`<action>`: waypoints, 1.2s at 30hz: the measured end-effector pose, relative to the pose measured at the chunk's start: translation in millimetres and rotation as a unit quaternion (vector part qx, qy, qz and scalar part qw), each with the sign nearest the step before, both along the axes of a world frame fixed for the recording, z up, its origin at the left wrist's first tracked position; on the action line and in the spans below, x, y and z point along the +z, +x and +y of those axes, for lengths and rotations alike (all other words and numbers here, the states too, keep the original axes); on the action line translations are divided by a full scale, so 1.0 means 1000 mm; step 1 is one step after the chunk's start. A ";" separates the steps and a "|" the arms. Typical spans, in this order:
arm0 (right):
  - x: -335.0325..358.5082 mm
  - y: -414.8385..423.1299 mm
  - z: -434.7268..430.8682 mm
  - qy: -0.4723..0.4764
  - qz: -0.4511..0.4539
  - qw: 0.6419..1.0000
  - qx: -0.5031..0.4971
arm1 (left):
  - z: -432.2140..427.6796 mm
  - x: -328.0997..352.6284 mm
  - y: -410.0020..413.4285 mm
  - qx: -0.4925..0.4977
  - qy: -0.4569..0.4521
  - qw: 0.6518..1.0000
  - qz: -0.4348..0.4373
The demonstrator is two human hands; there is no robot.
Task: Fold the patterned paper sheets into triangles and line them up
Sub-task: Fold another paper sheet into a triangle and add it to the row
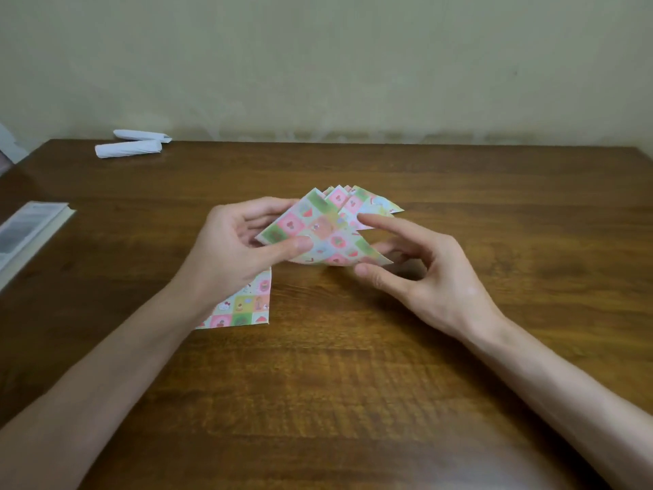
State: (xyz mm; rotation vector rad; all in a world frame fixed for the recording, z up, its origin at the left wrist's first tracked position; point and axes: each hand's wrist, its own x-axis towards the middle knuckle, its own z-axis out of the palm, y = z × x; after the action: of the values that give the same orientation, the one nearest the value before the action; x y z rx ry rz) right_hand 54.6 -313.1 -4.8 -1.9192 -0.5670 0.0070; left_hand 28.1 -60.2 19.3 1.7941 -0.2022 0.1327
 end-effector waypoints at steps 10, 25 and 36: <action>-0.007 0.010 -0.032 -0.197 -0.234 0.952 -0.017 | -0.009 -0.025 -0.005 -0.073 0.311 0.913 -0.254; -0.018 -0.002 -0.023 -0.197 -0.137 0.964 0.113 | 0.001 -0.029 -0.004 -0.108 0.398 0.890 -0.196; -0.011 -0.001 -0.027 -0.187 -0.109 0.971 0.101 | -0.008 -0.035 -0.005 -0.123 0.392 0.893 -0.183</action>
State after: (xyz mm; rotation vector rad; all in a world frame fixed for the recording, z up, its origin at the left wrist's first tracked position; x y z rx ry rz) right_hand 53.5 -340.1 -16.1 -2.2326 -0.9644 0.0367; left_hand 23.5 -68.0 -15.8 2.5123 -0.8499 0.2299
